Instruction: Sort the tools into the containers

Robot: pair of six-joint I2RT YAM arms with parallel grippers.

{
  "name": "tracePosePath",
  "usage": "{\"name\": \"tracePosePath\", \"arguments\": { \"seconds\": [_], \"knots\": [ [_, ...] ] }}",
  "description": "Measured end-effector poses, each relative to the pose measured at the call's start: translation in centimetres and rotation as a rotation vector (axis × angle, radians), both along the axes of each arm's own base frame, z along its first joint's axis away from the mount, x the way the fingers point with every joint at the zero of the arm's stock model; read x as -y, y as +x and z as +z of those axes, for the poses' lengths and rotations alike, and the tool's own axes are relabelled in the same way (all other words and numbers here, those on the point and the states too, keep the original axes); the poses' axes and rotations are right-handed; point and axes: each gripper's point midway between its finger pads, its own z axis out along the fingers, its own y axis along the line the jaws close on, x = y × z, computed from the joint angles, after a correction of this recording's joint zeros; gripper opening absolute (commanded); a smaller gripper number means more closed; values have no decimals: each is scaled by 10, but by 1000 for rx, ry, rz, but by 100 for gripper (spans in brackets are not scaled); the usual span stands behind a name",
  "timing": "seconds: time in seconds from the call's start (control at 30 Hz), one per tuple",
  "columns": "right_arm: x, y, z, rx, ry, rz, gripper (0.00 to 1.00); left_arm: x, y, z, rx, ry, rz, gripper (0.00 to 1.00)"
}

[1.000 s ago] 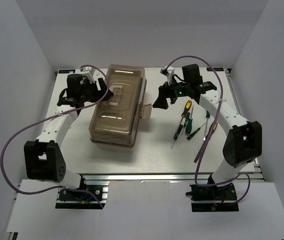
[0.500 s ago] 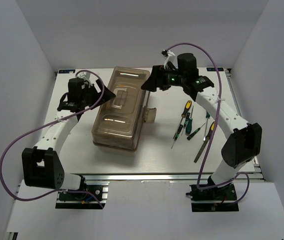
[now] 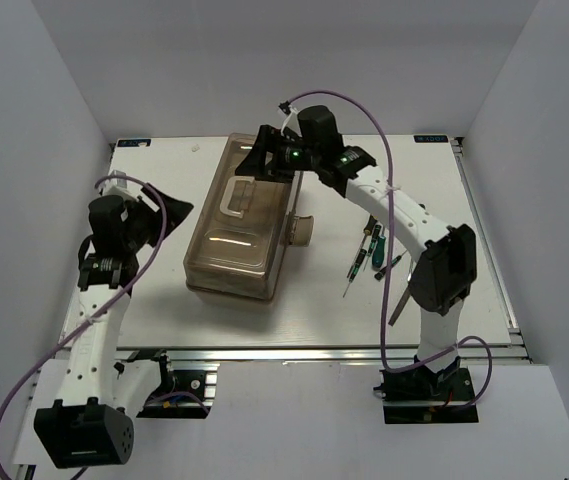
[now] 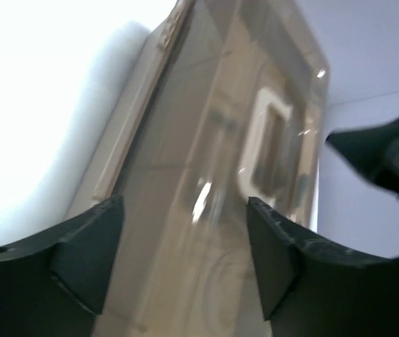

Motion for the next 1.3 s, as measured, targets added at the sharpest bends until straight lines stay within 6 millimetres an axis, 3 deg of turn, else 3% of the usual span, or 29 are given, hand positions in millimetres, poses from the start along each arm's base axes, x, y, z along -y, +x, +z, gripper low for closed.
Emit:
{"name": "tracePosePath", "arguments": {
  "seconds": [0.13,0.23,0.5,0.8,0.97,1.13,1.23,1.3],
  "knots": [
    [-22,2,-11,-34,-20,-23,74,1,-16,-46,-87,5,-6,75],
    [-35,-8,-18,-51,-50,-34,74,-3,-17,-61,-99,19,2,75],
    [-50,-25,-23,-30,-129,-123,74,7,-12,-78,-43,40,-95,70],
    [-29,-8,-44,-6,-244,-258,74,40,-26,-93,-23,-54,-258,71],
    [-21,-6,-52,-6,-270,-284,74,53,-33,-88,-7,-87,-327,73],
    [-20,-6,-52,-7,-271,-292,73,50,-36,-74,23,-56,-312,80],
    [-21,-7,-52,-20,-264,-287,72,41,-32,-42,92,8,-273,83],
    [-24,-11,-54,-42,-248,-273,71,36,-29,-11,172,49,-249,83]
  ]
}}
